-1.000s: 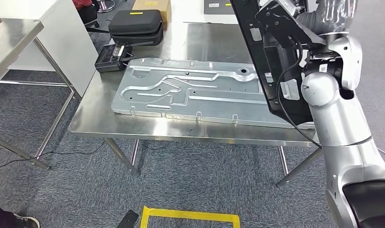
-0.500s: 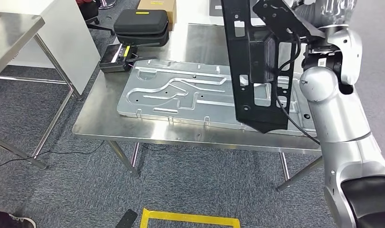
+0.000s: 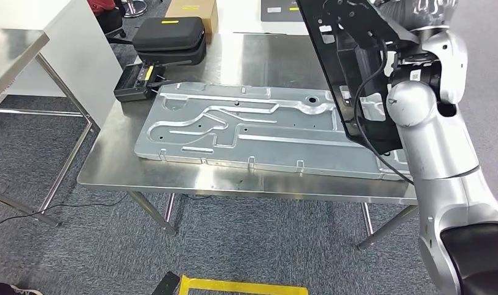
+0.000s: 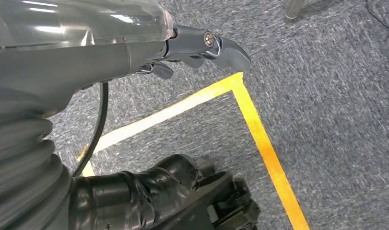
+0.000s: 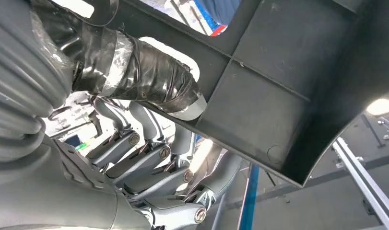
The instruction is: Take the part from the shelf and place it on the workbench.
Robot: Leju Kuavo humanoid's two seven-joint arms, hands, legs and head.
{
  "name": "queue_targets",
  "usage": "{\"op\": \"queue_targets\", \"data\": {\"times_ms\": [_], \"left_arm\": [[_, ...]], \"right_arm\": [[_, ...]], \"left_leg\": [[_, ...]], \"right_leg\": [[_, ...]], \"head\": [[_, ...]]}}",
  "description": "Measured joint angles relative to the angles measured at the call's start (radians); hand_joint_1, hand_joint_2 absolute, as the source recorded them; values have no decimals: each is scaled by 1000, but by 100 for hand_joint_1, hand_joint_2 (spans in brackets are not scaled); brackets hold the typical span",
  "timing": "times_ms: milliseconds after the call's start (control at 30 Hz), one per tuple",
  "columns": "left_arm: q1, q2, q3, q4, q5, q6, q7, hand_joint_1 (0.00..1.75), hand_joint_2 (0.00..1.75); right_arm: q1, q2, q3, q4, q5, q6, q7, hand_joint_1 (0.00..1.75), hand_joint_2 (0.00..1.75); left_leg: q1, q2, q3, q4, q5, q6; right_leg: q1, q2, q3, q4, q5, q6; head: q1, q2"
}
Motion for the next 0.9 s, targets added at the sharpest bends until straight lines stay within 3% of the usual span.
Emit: {"op": "queue_targets", "data": {"times_ms": [67, 133, 167, 300, 333, 400, 467, 500, 533, 600, 667, 733, 833, 900], "left_arm": [[0, 0, 0, 0, 0, 0, 0, 0, 175], [-1, 1, 0, 0, 2, 2, 3, 0, 175], [-2, 1, 0, 0, 3, 5, 7, 0, 175], [-2, 0, 0, 0, 4, 14, 17, 0, 175], [-2, -1, 0, 0, 4, 11, 15, 0, 175], [-5, -1, -1, 0, 4, -3, 5, 0, 175], [-5, -1, -4, 0, 2, -19, -3, 0, 87], [-4, -1, -6, 0, 1, -24, -4, 0, 87], [-3, -1, -9, 0, 0, -27, -5, 0, 87], [-2, -1, -13, 0, -1, -29, -5, 0, 175], [-3, -1, -15, 0, 1, -26, -1, 0, 87], [-2, -1, -15, 0, 5, -17, 8, 0, 0], [-2, -1, -15, 0, 5, -2, 26, 0, 0], [-3, -1, -16, 0, 5, 3, 34, 0, 0]], "right_arm": [[-1, 5, 1, 2, 0, 0, 1, 175, 175], [-5, 9, 2, 3, 0, 1, 3, 175, 175], [-7, 10, 2, 5, 0, 1, 4, 175, 175], [-13, 12, 4, 10, 0, 2, 6, 175, 175], [-16, 12, 4, 10, 0, 3, 6, 175, 175], [-21, 13, 6, 12, 0, 4, 7, 175, 175], [-21, 15, 9, 15, 0, 7, 8, 175, 175], [-21, 15, 10, 18, 0, 9, 9, 175, 175], [-22, 16, 11, 19, 0, 11, 10, 175, 175], [-26, 18, 11, 21, 0, 13, 10, 175, 175], [-31, 22, 13, 24, 2, 14, 11, 175, 175], [-34, 26, 16, 28, 4, 14, 13, 175, 175], [-40, 30, 17, 32, 16, 14, 15, 175, 175], [-48, 38, 18, 36, 27, 16, 19, 175, 175]], "left_leg": [[-3, 0, 39, -114, 85, 12], [-9, 0, 90, -234, 138, 25], [-11, 0, 103, -265, 144, 29], [-6, 0, 119, -294, 141, 39], [-3, 0, 125, -302, 143, 43], [-2, 1, 131, -306, 142, 48], [-1, 1, 133, -304, 137, 50], [-1, 0, 135, -302, 134, 49], [0, -1, 137, -298, 130, 47], [1, -3, 139, -287, 119, 39], [-2, -4, 135, -277, 111, 29], [-5, -4, 133, -276, 110, 22], [-1, -2, 119, -245, 85, 8], [0, 0, 74, -144, 32, 1]], "right_leg": [[4, 1, 14, 0, -9, 1], [8, 3, 21, 1, -17, 6], [8, 3, 21, 1, -19, 9], [7, 2, 16, 8, -31, 28], [7, 1, 2, 40, -50, 32], [3, -1, -60, 163, -108, 38], [-2, -1, -123, 272, -137, 45], [-5, -1, -133, 278, -122, 47], [-8, -2, -122, 242, -89, 49], [-12, -5, -65, 108, -14, 49], [-9, -5, -27, 24, 12, 46], [-4, -2, -25, 14, 8, 39], [-9, -2, -21, 7, 10, 21], [-9, -2, -18, 5, 9, 12]], "head": [[0, 0], [0, 0], [0, 0], [1, 0], [1, 0], [2, 0], [2, 0], [2, 0], [2, 0], [2, 0], [1, 0], [0, 0], [-1, 0], [-1, 0]]}}
